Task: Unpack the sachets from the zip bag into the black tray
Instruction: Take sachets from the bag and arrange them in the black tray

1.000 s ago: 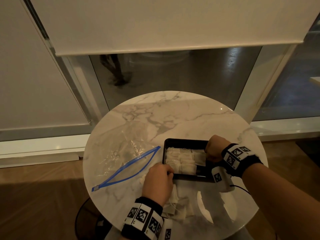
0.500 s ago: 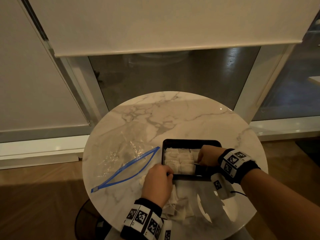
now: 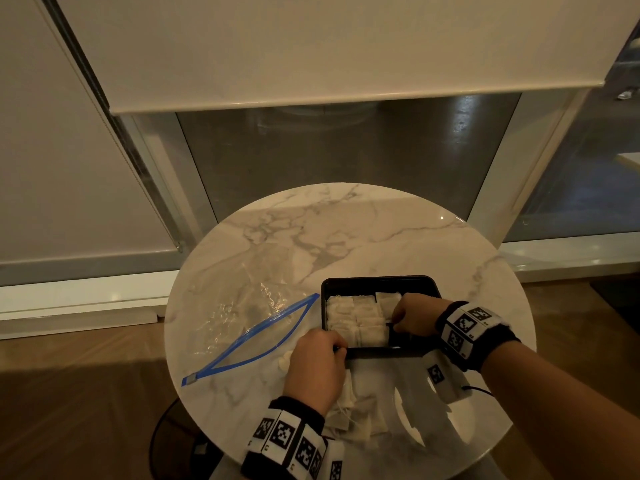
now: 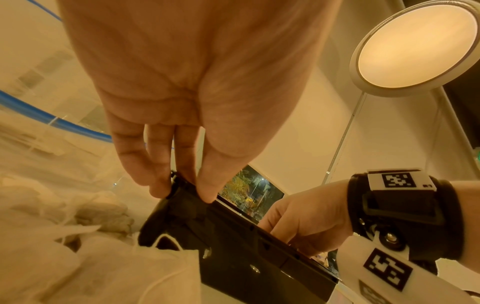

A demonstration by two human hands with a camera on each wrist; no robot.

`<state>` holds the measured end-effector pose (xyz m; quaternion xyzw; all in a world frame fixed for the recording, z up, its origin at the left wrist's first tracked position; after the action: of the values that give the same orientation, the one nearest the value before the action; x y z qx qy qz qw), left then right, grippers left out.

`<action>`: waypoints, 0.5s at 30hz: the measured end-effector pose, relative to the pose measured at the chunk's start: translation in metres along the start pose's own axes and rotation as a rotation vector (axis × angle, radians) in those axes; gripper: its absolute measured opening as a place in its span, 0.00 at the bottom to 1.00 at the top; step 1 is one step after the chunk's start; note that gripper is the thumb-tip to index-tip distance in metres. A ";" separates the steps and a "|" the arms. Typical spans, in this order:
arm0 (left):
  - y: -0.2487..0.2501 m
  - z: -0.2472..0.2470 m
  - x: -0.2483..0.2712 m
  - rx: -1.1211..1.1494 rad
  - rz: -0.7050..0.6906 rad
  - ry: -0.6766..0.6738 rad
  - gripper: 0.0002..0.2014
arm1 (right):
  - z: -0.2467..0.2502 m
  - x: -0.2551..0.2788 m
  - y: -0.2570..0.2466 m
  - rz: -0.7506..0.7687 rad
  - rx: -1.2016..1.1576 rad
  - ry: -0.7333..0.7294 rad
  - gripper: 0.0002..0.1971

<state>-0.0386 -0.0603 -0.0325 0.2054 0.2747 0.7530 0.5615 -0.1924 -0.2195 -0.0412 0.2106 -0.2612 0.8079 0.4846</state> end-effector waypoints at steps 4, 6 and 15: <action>0.001 0.000 0.000 0.000 -0.009 0.007 0.07 | 0.003 0.002 0.000 0.003 -0.018 0.019 0.15; 0.001 0.000 0.002 -0.002 -0.013 0.010 0.07 | 0.006 0.003 0.001 0.008 -0.033 0.039 0.14; 0.003 0.020 0.007 0.008 -0.044 0.099 0.07 | 0.026 0.036 -0.006 0.038 -0.201 0.202 0.16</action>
<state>-0.0307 -0.0504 -0.0155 0.1642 0.3098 0.7486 0.5627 -0.2007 -0.2090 0.0014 0.0736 -0.2944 0.8039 0.5115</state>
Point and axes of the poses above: each hand's wrist, its own x-axis away from the middle knuckle, its own z-axis out of the back of the hand, y = z × x, the point moved 5 cm from there along -x, towards the middle knuckle, and after that the axes turned 5 degrees about -y, right-handed, at the moved point
